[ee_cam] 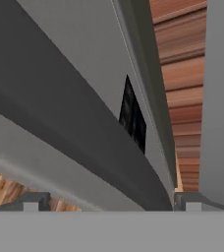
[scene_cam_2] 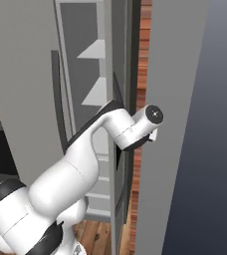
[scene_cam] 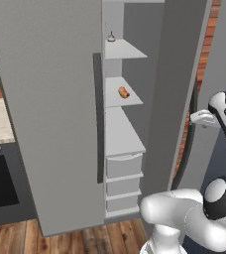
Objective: Store the hot dog in the freezer for long-term storage. Close the freezer door after placing the cooked food.
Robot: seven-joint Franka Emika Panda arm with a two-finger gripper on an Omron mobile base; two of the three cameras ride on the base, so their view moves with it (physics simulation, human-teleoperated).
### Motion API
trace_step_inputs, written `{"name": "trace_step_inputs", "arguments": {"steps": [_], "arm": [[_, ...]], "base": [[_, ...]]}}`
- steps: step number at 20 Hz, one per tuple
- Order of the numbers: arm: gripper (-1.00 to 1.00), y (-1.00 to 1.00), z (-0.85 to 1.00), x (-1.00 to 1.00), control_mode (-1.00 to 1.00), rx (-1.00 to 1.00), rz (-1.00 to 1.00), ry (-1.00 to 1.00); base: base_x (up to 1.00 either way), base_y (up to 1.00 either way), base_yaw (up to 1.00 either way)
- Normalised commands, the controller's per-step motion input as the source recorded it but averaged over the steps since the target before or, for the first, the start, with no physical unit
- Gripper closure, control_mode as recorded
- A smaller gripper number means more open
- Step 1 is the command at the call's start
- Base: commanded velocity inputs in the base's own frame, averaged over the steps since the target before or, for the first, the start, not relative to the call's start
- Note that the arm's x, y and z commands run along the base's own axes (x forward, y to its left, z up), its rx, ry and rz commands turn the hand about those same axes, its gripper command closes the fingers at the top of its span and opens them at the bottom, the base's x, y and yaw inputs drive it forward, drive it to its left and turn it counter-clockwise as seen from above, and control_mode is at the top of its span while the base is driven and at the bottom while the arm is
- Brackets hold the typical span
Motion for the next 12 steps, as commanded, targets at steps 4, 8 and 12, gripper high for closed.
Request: {"name": "trace_step_inputs", "arguments": {"steps": [4, 8, 12], "arm": [[-1.0, 0.08, -0.2, 0.11, -1.0, 0.0, -0.02, 0.0], [-1.0, 0.14, -0.21, 0.05, -1.0, 0.0, -0.04, 0.0], [-1.0, 0.24, -0.16, 0.01, -1.0, 0.0, -0.06, 0.0]], "base": [[0.0, 0.0, 0.0], [0.0, 0.0, 0.0], [0.0, 0.0, 0.0]]}}
